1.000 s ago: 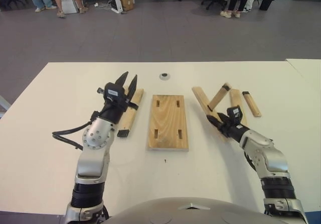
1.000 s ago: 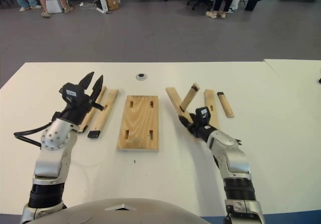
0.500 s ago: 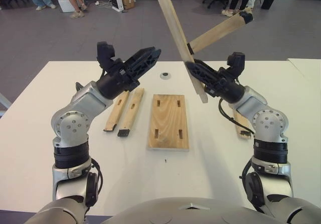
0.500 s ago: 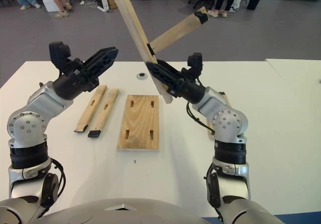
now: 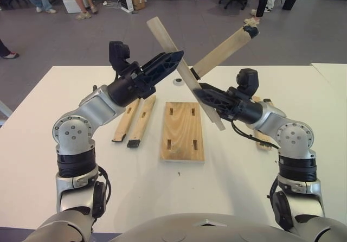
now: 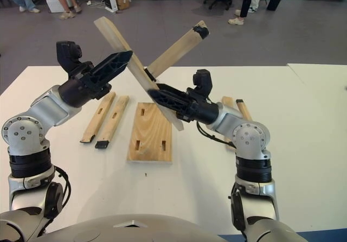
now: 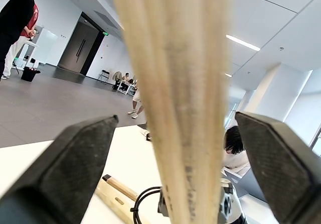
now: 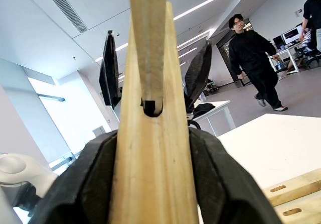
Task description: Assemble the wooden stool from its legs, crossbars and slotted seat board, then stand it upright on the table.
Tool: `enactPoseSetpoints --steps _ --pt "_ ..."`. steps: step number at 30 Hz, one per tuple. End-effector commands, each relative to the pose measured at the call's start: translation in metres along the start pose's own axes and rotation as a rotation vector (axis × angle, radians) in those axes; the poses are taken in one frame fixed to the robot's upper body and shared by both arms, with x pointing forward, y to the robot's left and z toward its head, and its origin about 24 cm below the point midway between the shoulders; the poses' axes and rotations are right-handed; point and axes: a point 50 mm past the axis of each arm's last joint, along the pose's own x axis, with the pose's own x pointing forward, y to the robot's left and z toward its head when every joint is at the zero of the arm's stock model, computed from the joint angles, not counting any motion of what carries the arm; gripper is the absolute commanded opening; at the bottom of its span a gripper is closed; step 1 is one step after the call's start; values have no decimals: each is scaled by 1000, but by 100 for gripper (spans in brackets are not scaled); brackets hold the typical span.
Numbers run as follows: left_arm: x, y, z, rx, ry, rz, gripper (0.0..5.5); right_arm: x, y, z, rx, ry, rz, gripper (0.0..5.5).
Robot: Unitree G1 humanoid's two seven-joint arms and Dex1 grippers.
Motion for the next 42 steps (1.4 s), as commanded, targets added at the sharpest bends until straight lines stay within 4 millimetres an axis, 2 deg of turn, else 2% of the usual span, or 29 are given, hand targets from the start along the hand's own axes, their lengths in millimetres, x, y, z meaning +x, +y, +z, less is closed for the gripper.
enactPoseSetpoints --steps 1,11,13,19,22,25,30,33,36,42 --pt "0 -1 -1 -11 23 -17 412 -2 3 -2 10 16 15 207" --pt "-6 -3 -8 -44 62 -51 222 0 2 -6 21 14 15 207" --pt "-7 -2 -7 -25 55 -47 206 0 0 -7 16 12 -8 207" --pt "-21 10 2 54 44 36 206 -8 -21 -6 -3 -36 -213 207" --pt "-28 15 5 73 42 68 206 -12 -26 -5 -26 -64 -264 298" --pt "-30 16 12 126 15 75 206 -22 -40 6 -101 -170 -408 351" --pt "-50 27 20 351 63 203 206 -56 -53 6 -156 -216 -582 358" --pt "-67 25 10 358 139 81 206 -72 -59 8 -179 -246 -663 358" --pt "-76 18 -1 378 210 -106 205 -78 -62 7 -184 -250 -686 358" --pt "-89 34 -20 509 413 -222 205 -79 -65 -1 -175 -248 -699 358"
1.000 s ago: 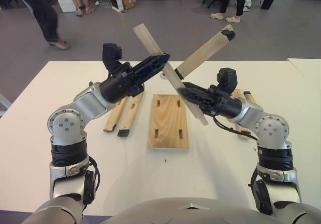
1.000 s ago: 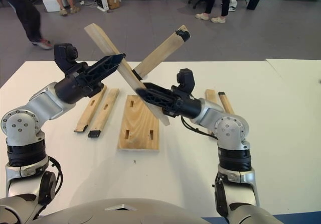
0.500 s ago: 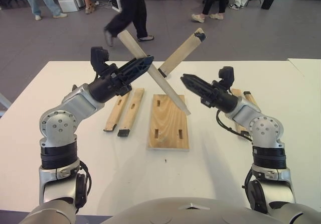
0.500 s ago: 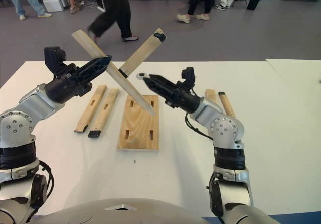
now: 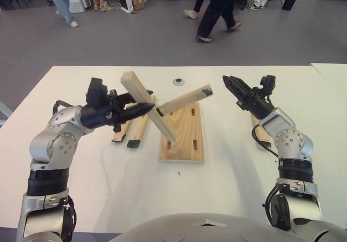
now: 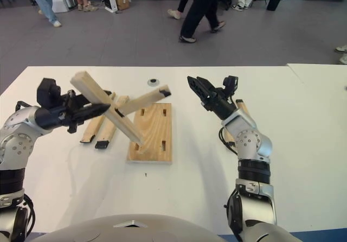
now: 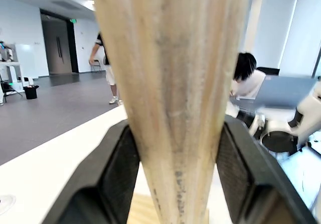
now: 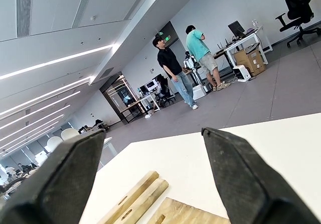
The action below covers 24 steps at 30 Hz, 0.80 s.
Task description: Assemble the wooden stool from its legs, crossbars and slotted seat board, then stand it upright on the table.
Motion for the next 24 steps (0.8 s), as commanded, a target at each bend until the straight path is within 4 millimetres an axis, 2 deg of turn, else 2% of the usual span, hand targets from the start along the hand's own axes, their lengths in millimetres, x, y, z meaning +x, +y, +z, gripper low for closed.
enactPoseSetpoints --steps 1,7,24 --pt "1 4 -10 73 86 -61 205 -4 -4 -7 0 10 -31 358" --pt "1 13 -15 126 113 -78 205 -5 -3 -12 -1 2 -45 358" --pt "9 6 -21 140 162 -176 205 -6 -4 -19 5 17 -54 358"
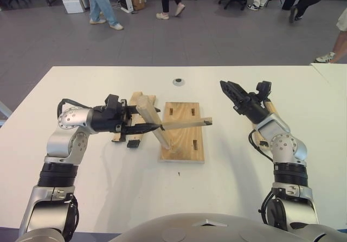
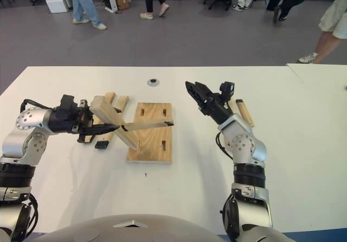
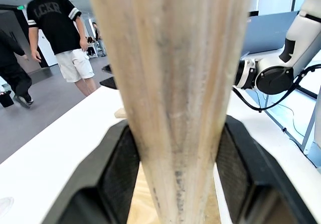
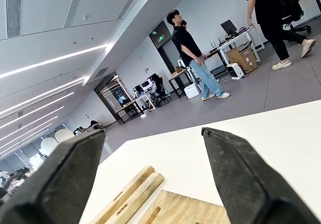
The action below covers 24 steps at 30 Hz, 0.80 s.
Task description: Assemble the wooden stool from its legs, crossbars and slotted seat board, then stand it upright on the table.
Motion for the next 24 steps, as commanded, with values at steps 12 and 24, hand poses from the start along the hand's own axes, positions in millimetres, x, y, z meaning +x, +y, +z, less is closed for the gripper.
enactPoseSetpoints --steps 12,24 --pt "-4 -15 -55 -175 343 -73 205 -3 1 -8 3 8 -21 358" --pt "1 -27 -69 -414 352 41 205 -2 2 -9 -3 -11 -40 358"
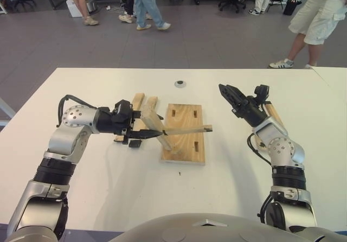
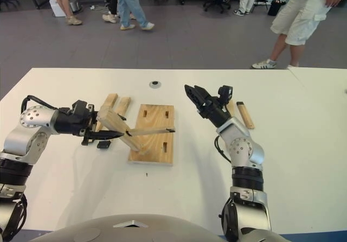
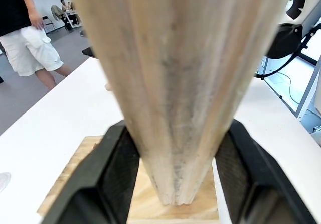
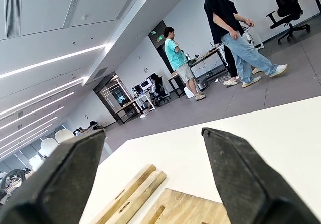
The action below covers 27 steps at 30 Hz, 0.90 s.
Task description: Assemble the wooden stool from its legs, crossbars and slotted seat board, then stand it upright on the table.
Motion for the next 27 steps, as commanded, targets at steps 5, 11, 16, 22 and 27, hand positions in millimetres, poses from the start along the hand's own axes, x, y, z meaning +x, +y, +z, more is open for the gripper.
enactPoseSetpoints --steps 5,11,16,22,27 --pt "16 -12 -61 -264 294 334 205 0 2 -2 -20 -13 -17 358" --pt "21 -16 -58 -228 233 362 205 1 2 -2 -27 -11 -22 358" --pt "20 -24 -60 -91 284 258 205 2 0 1 -26 -23 -34 358" --pt "18 -19 -60 -76 271 260 255 2 0 -1 -21 -21 -38 358" --pt "8 -2 -53 8 257 437 341 0 0 -2 -15 -21 -41 358"
